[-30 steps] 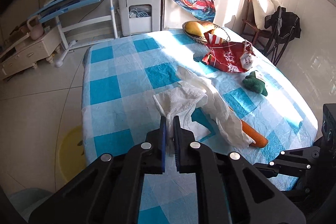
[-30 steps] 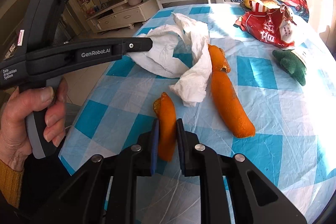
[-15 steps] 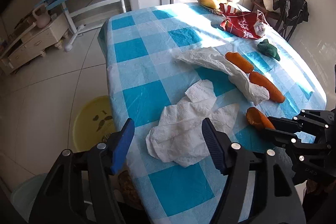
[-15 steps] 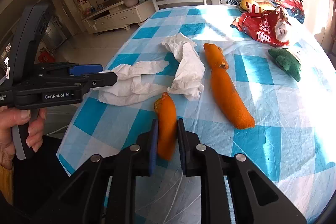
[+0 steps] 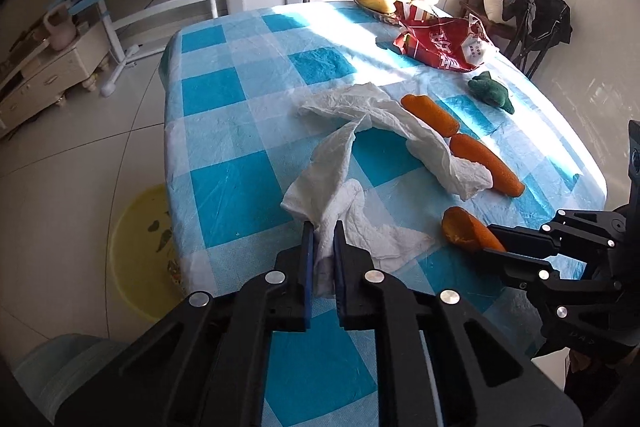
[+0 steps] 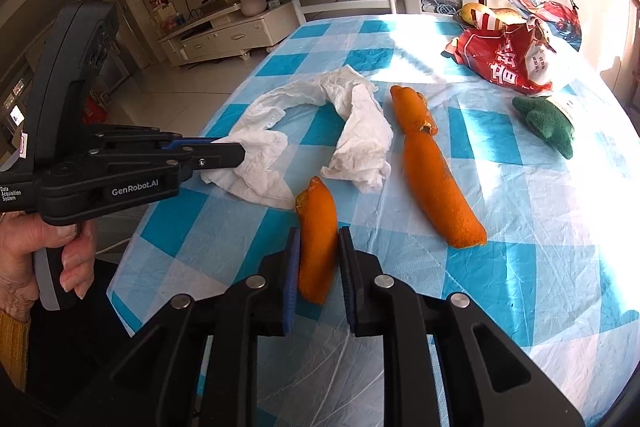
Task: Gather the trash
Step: 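Close the left tool on the white tissue and lift it while the right tool holds the peel, then carry both items to the yellow basin and open the left tool to drop the tissue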
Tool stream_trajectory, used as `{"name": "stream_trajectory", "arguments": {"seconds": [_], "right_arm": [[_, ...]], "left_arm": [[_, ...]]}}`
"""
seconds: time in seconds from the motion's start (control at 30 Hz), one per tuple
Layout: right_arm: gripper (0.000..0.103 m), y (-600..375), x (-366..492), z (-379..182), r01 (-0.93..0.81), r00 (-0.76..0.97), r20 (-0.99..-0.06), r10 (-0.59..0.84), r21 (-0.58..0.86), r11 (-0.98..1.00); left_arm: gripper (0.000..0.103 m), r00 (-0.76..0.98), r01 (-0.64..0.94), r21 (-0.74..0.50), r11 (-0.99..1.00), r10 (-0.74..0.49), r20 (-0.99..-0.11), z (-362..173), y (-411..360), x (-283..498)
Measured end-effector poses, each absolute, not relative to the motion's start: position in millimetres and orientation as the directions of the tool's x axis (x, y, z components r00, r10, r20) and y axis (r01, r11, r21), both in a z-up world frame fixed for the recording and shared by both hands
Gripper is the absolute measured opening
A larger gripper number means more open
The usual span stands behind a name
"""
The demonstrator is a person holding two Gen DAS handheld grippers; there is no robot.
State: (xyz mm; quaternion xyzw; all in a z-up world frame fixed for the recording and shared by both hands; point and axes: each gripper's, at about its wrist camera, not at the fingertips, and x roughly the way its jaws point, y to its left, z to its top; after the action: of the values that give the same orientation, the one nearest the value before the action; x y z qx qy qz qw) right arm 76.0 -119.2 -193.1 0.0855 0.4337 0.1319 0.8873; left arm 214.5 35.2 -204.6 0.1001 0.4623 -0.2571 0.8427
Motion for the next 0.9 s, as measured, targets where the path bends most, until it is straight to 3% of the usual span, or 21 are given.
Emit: {"name": "stream_trajectory", "arguments": {"seconds": [0.2, 0.33, 0.53, 0.87, 0.9], "right_arm": [[0.019, -113.0, 71.9, -184.8, -0.184, 0.619, -0.714, 0.328, 0.274, 0.944], [0.019, -105.6, 68.7, -181.9, -0.206, 0.631, -0.692, 0.350, 0.286, 0.936], [0.019, -83.5, 73.6, -164.3, -0.262, 0.646, -0.658, 0.386, 0.284, 0.923], [0.019, -31.4, 104.7, -145.5, -0.367, 0.630, -0.635, 0.447, 0.264, 0.892], [0.019, -25.5, 109.7, -144.8, -0.378, 0.626, -0.636, 0.452, 0.260, 0.888]], "left_arm": [[0.009, 0.527, 0.445, -0.168, 0.880, -0.409, -0.745, -166.8, 70.2, 218.9], [0.009, 0.583, 0.386, -0.162, 0.908, -0.376, -0.720, -145.4, 101.2, 220.9], [0.009, 0.575, 0.197, -0.229, 0.953, -0.302, -0.760, -159.2, 157.5, 241.5], [0.010, 0.480, -0.006, -0.300, 0.954, -0.260, -0.838, -209.9, 187.5, 267.2], [0.015, 0.468, -0.040, -0.322, 0.946, -0.267, -0.842, -216.4, 193.8, 271.7]]}}
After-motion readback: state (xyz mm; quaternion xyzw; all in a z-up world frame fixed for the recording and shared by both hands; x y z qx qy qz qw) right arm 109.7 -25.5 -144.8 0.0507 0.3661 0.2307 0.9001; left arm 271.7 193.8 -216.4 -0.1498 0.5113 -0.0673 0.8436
